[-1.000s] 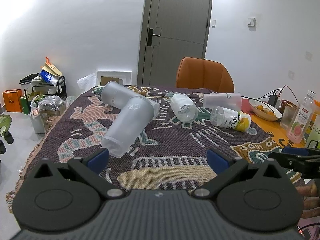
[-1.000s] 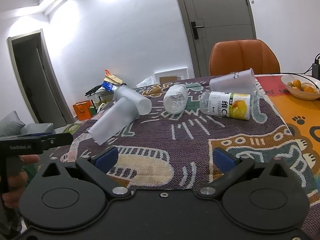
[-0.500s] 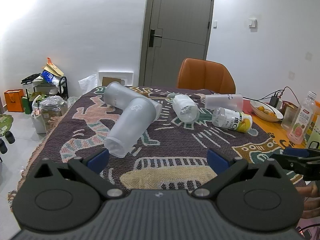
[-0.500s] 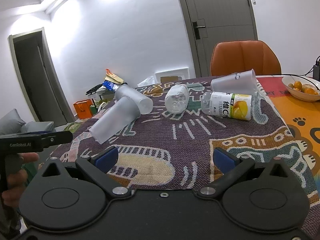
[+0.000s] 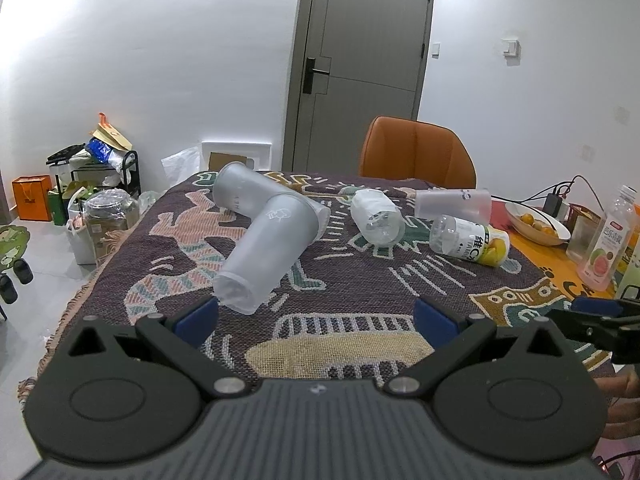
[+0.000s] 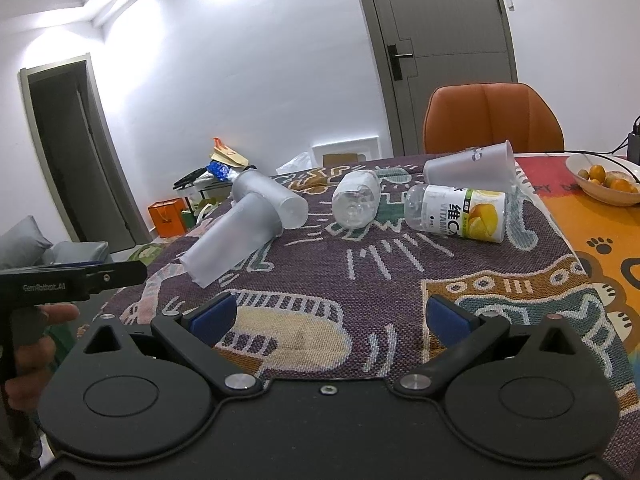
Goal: Flip cup upright
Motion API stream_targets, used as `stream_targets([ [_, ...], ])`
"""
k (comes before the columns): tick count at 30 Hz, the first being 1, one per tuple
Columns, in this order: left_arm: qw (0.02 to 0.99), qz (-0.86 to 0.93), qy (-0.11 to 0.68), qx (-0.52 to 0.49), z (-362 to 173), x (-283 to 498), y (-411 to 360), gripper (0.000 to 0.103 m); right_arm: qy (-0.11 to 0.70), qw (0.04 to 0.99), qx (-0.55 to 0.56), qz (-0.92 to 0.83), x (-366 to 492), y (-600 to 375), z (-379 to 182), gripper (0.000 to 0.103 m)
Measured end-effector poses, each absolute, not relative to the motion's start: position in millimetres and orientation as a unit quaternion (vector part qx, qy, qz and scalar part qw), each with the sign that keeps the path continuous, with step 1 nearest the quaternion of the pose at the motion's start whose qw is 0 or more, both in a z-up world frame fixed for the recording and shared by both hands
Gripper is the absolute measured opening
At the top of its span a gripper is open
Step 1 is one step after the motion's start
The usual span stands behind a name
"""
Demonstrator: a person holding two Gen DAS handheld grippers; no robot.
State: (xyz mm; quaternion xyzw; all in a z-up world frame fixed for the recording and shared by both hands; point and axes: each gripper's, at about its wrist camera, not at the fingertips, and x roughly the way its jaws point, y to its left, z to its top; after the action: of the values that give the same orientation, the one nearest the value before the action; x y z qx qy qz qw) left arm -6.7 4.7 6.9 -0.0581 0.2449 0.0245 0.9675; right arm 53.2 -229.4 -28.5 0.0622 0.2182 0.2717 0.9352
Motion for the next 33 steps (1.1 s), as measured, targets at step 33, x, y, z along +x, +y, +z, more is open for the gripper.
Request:
stream_targets([
  [33,0.961,0.040,0.264,-0.077,-4,28,27,0.103,0.221,0.932,0.013,0.286,81,-192,-31,0.103],
])
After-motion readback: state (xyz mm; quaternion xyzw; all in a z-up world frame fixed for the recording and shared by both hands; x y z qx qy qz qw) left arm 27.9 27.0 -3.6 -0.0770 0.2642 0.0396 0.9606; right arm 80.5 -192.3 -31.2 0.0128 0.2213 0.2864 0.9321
